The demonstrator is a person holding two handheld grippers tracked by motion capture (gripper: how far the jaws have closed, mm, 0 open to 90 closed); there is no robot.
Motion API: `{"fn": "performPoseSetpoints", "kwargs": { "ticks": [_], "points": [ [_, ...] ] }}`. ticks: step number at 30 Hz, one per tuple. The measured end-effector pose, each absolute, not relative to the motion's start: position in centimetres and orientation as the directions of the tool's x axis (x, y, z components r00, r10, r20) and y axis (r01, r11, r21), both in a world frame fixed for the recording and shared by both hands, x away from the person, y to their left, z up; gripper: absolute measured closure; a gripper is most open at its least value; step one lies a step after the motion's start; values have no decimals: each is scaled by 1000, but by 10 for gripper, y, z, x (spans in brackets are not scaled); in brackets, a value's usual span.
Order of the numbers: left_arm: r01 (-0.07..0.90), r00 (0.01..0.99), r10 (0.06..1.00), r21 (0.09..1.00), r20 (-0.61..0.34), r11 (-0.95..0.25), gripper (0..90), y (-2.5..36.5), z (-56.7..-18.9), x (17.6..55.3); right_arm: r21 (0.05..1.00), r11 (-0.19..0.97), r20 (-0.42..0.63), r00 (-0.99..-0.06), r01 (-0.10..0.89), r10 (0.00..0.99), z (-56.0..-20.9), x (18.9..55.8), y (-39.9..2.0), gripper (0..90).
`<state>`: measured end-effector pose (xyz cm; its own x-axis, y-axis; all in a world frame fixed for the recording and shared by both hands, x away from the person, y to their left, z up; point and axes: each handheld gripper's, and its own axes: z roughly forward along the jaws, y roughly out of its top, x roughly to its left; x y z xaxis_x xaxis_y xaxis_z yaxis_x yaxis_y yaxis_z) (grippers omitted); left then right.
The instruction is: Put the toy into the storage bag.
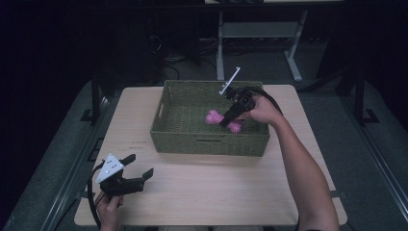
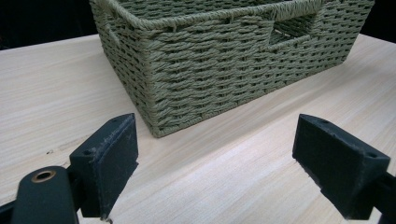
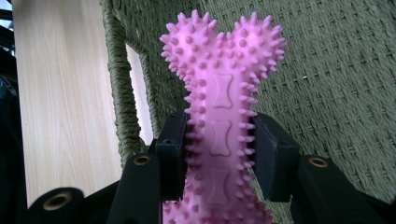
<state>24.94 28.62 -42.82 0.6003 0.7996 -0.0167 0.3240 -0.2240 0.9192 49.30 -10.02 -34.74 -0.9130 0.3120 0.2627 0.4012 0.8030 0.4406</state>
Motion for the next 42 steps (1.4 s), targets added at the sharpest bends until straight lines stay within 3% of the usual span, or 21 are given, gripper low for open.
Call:
{"fn": "performPoseSetpoints", "kwargs": {
  "ticks": [42],
  "points": [
    [325, 604, 797, 919, -21, -222, 139, 285, -429, 250, 392, 802, 285, -889, 450, 359, -375, 496, -106, 578]
  ]
}}
